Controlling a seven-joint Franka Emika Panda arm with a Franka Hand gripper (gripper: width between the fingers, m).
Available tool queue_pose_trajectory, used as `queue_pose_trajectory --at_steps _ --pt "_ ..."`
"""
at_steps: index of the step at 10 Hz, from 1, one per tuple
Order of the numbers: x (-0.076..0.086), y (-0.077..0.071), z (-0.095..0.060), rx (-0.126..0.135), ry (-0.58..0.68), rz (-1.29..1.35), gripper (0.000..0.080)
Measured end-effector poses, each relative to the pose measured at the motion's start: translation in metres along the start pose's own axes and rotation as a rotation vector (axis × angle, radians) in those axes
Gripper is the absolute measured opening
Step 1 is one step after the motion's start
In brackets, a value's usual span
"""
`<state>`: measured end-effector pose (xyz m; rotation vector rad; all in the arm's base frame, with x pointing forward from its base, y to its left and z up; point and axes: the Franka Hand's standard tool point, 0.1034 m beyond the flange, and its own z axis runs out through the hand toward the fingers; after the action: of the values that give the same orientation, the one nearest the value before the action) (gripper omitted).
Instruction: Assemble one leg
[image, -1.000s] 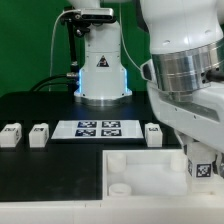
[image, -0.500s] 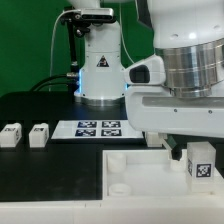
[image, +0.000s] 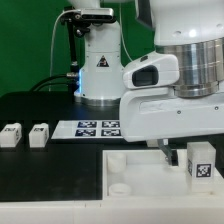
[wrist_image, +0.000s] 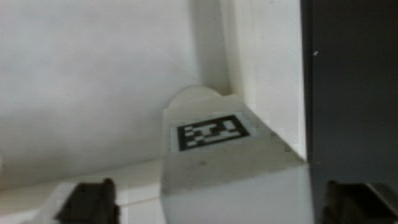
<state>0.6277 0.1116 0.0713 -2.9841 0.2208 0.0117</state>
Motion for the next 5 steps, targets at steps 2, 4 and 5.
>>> queue_pose_trajectory --at_steps 2,4,5 --pt "-0.0003 -0.0005 0.0003 0.006 -0.001 0.166 0.0333" --pt "0.0 0.0012 0.0007 0.01 -0.004 0.357 0.0296" --pt "0.0004 0.0023 0.0013 0.019 -0.008 0.508 0.0296"
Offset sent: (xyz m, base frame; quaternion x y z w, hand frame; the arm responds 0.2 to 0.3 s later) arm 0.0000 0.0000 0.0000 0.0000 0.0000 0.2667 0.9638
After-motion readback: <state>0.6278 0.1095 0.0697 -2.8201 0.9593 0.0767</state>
